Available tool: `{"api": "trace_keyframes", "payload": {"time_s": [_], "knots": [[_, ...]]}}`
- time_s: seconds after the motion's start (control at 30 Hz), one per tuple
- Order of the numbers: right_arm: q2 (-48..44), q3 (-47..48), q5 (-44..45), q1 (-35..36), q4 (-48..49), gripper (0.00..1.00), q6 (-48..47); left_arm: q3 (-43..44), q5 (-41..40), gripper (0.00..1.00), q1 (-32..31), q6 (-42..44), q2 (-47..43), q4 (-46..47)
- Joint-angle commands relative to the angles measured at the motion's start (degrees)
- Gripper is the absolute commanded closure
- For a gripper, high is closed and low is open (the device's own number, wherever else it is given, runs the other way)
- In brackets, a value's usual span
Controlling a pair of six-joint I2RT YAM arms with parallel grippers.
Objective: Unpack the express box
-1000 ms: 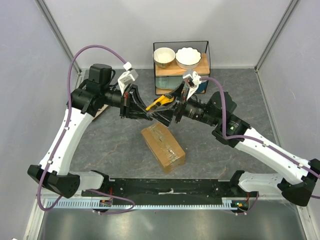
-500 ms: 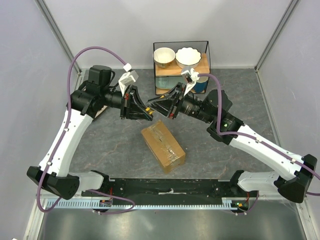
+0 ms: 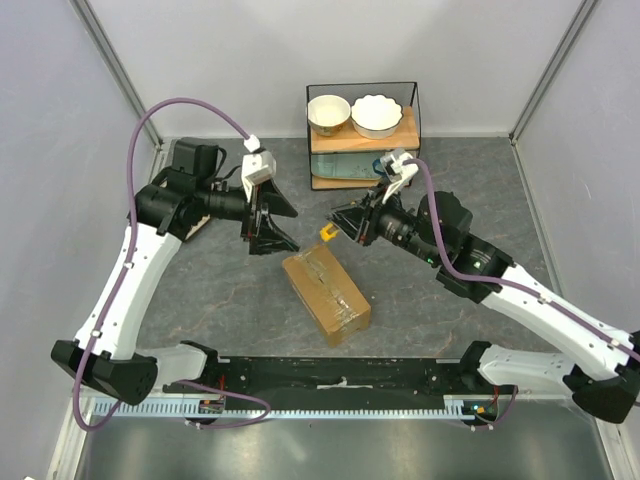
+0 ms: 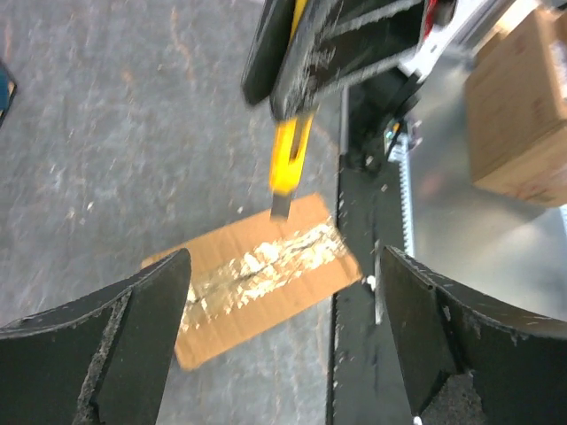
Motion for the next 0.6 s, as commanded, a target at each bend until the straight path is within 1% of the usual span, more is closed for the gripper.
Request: {"api": "trace_keyframes", "payload": {"time_s": [0.0,0.03,0.1,0.2,0.27,0.37,0.53,0.57], "knots": [[-5.1,-1.9,9.5,0.0,-16.1,1.00,1.0,-2.6,-8.7,0.05,-1.2,20.7,0.5,-11.7],[-5.5,-1.9,9.7,0.0,-18.5,1.00,2.5,-3.0,-9.7,0.02,-2.0,24.3,1.0,-14.6],[-6.3,-1.7,9.5,0.0,-24.9,1.00,4.0,-5.0,-12.2,0.01,-5.1,27.1,2.3,-16.1],[-7.3,-2.6,8.1,0.1,-30.5,1.00,6.7,-8.8,-15.6,0.01,-9.0,29.5,3.0,-14.0],[-8.2,-4.5,6.7,0.1,-32.8,1.00,9.5,-11.6,-17.4,0.01,-10.0,29.5,2.9,-9.4],[-9.9,-8.4,4.4,0.0,-33.9,1.00,13.4,-13.1,-19.5,0.01,-10.7,29.9,3.8,-4.8],[-12.0,-13.5,-1.4,0.0,-35.4,1.00,17.2,-10.3,-20.7,0.01,-12.0,30.0,8.1,-2.6],[-12.1,-13.6,-1.9,0.0,-37.1,1.00,17.7,-9.7,-21.1,0.02,-13.4,29.8,8.5,-1.8]]}}
